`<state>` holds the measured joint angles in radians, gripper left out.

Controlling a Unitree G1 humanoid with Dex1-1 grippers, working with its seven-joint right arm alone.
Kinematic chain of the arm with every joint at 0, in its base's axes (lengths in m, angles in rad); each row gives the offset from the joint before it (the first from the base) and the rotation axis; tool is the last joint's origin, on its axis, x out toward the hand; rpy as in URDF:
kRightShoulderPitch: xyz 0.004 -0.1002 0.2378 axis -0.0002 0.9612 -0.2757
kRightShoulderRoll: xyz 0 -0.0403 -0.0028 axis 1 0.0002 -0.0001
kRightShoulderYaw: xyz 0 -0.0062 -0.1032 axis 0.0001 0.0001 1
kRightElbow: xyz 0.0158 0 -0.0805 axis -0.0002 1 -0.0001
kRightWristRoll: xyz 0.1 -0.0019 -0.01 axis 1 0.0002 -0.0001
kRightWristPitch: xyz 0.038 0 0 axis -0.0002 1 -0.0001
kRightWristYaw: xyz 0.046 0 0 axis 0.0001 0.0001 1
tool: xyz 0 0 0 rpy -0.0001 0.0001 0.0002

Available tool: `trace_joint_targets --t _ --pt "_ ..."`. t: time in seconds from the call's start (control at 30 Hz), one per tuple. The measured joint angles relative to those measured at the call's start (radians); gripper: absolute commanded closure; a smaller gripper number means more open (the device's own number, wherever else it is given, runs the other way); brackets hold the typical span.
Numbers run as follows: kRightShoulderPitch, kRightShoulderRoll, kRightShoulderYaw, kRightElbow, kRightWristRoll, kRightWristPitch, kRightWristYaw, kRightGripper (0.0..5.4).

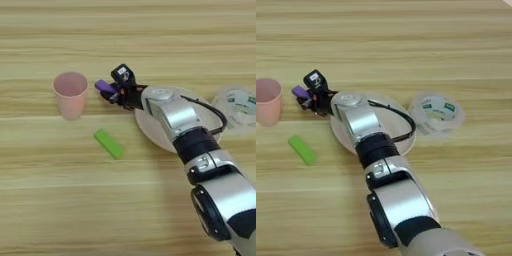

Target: Move the objects on the table

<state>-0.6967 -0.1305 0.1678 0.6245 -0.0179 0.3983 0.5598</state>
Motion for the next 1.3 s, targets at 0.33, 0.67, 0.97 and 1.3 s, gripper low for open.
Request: trace_joint_targets --t 0.33,0.67,0.97,1.3 --pt "-0.052 0.029 -0.005 0.258 -0.029 -0.149 -0.030 3.99" --pt "-0.072 0.042 -0.006 0.323 -0.040 -0.215 -0.030 3.05" --pt "-0.017 0.033 -0.006 0.235 -0.055 -0.214 -0.030 1.94" --pt "0.157 0.000 -0.006 -0.138 -0.069 -0.158 -0.032 0.74"
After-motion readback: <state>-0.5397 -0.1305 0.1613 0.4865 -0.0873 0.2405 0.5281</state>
